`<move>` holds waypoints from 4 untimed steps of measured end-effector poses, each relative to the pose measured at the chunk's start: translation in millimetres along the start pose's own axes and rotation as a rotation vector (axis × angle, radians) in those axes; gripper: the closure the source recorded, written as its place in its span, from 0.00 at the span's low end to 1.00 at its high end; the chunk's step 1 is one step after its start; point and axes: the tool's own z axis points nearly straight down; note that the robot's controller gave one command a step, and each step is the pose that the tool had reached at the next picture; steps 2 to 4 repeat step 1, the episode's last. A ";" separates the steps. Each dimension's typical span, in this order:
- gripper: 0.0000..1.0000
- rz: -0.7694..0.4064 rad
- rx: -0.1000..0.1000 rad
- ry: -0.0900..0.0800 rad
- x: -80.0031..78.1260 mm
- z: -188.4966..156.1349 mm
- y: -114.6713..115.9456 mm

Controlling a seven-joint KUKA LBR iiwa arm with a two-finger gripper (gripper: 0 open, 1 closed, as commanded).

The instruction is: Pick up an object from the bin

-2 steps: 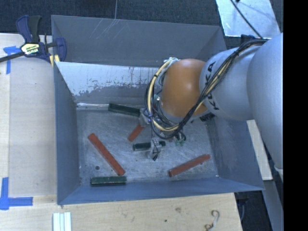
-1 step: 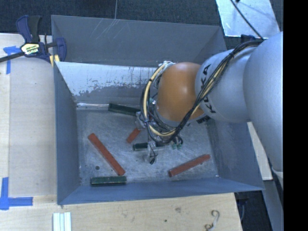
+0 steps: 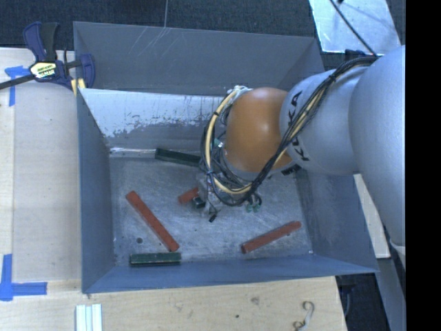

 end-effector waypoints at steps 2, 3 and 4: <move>1.00 0.001 0.001 0.001 -2.9 -60.9 -0.5; 1.00 0.001 0.001 0.001 -2.9 -60.9 -0.5; 1.00 0.001 0.001 0.001 -2.9 -60.9 -0.5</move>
Offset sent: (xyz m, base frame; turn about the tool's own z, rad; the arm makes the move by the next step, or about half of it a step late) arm 0.0000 -0.0001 0.0567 0.0000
